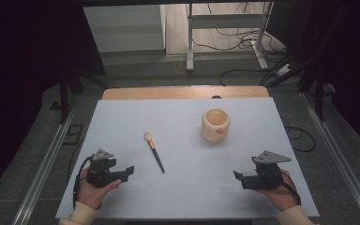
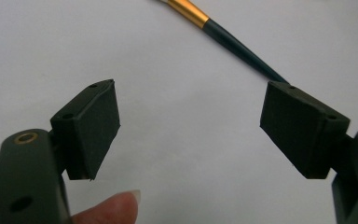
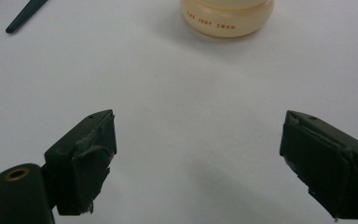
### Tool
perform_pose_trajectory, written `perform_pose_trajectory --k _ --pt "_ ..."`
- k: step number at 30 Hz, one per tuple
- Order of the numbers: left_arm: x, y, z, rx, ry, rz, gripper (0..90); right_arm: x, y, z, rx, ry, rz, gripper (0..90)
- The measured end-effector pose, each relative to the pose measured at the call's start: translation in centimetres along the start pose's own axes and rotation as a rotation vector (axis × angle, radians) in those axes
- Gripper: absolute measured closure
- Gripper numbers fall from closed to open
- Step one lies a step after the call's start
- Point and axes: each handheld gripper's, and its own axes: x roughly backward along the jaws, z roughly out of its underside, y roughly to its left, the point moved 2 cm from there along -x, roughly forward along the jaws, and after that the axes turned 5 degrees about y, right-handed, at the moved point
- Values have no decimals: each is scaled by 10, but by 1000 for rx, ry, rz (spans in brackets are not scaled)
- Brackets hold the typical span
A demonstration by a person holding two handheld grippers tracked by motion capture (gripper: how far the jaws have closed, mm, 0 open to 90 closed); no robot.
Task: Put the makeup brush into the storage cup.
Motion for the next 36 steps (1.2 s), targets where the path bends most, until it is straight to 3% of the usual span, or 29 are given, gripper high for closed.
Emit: perform_pose_trajectory --k 2,6,19,28,36 --pt "0 1 0 1 0 -2 203 -2 -1 -2 -24 -1 -8 105" --pt "2 3 -3 -4 -16 -5 203 -5 -2 -3 -24 10 -16 105" --pt "11 -8 5 -121 -47 -41 185 -2 5 -10 -30 -4 -18 125" --pt "5 -4 3 -72 -18 -30 183 -4 1 -7 -20 14 0 128" --pt "4 -7 2 -106 -14 -33 187 -1 1 -6 -10 -1 8 132"
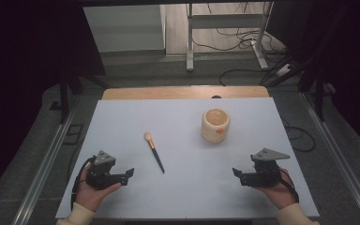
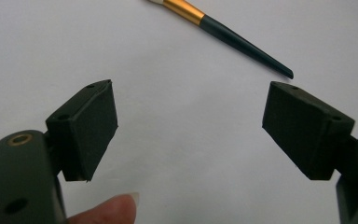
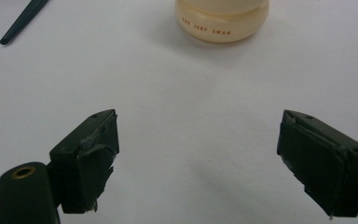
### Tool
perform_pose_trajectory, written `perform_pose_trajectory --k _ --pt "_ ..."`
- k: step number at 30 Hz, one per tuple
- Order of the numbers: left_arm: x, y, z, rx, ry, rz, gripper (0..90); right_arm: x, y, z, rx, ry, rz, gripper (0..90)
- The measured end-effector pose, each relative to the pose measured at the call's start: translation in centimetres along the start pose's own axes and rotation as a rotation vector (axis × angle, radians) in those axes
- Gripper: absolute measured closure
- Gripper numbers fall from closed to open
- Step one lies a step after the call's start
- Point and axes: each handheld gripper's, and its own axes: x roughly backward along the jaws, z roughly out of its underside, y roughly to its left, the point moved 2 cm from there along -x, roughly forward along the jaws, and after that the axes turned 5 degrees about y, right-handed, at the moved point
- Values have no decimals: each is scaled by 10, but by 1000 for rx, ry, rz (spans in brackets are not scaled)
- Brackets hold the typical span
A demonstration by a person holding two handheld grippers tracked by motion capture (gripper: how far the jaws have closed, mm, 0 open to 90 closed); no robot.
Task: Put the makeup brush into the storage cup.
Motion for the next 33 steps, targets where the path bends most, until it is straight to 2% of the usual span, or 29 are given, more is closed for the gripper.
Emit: perform_pose_trajectory --k 6,10,20,28,33 --pt "-1 3 0 8 1 -7 187 -1 2 0 16 5 -7 132" --pt "-1 3 0 18 0 -11 187 -1 2 -3 2 9 -17 137" --pt "-1 2 0 2 -3 -17 187 -2 5 -14 -29 8 -32 148" --pt "0 3 0 -4 -6 -19 187 -3 16 -31 -62 2 -63 152" --pt "1 3 0 -17 -5 -21 187 -5 27 -46 -50 -10 -89 156"
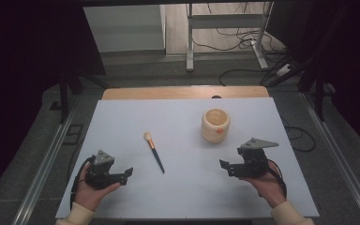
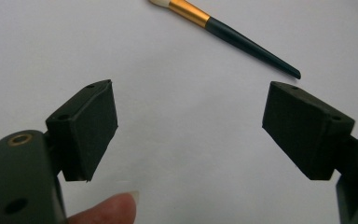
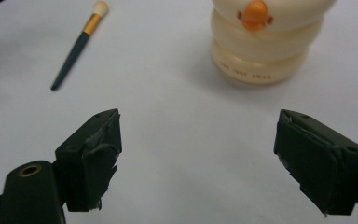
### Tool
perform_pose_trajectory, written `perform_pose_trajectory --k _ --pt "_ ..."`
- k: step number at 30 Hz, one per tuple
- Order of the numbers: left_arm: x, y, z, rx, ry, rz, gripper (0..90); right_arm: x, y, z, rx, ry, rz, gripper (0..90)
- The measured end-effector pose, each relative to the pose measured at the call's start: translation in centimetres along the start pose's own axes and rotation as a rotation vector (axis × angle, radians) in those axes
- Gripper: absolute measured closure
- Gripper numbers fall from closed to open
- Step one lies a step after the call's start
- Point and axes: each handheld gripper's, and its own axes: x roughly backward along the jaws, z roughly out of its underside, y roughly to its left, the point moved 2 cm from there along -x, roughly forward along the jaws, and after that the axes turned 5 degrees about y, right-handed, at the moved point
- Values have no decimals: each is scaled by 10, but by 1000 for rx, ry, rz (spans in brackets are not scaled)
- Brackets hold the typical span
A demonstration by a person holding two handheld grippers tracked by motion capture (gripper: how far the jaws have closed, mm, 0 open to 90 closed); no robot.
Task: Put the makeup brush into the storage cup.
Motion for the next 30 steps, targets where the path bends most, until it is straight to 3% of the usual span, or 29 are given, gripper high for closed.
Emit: perform_pose_trajectory --k 15,30 --pt "1 0 1 -6 -7 -11 187 -17 34 -37 36 7 -52 179" --pt "1 0 1 -24 -7 -15 187 -33 49 -62 52 22 -80 184"
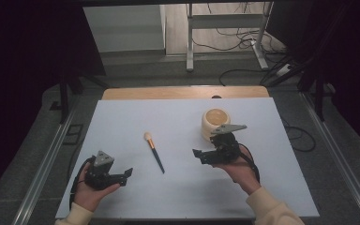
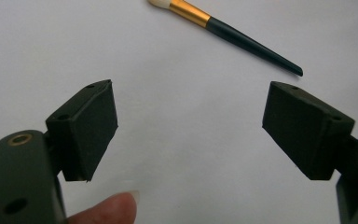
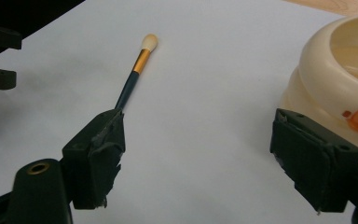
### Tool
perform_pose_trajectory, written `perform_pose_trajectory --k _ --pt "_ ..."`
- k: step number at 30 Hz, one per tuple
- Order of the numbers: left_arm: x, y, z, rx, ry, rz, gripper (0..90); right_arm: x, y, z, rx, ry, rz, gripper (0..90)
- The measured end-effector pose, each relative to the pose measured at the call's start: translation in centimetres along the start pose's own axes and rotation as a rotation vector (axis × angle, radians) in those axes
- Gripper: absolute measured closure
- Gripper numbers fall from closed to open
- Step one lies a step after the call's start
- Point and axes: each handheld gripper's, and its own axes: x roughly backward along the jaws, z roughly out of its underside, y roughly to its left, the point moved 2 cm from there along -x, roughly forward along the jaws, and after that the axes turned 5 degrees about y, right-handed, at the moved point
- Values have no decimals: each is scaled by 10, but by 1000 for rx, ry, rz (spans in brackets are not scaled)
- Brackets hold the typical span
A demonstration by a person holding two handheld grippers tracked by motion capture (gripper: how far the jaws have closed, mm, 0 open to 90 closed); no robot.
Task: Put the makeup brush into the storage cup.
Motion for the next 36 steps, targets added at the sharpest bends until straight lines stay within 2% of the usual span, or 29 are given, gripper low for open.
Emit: perform_pose_trajectory --k 6,11,15,28,36 --pt "0 -1 0 -4 4 -1 187 -9 3 -10 10 9 -3 184" --pt "0 -2 0 -9 1 1 187 -19 4 -25 4 24 -16 184" --pt "0 0 1 -8 2 2 187 -24 8 -37 17 28 -27 184" --pt "0 -1 0 -11 3 -3 187 -32 12 -55 33 34 -32 183" --pt "0 0 1 -8 2 -5 186 -49 19 -64 37 68 -28 182"
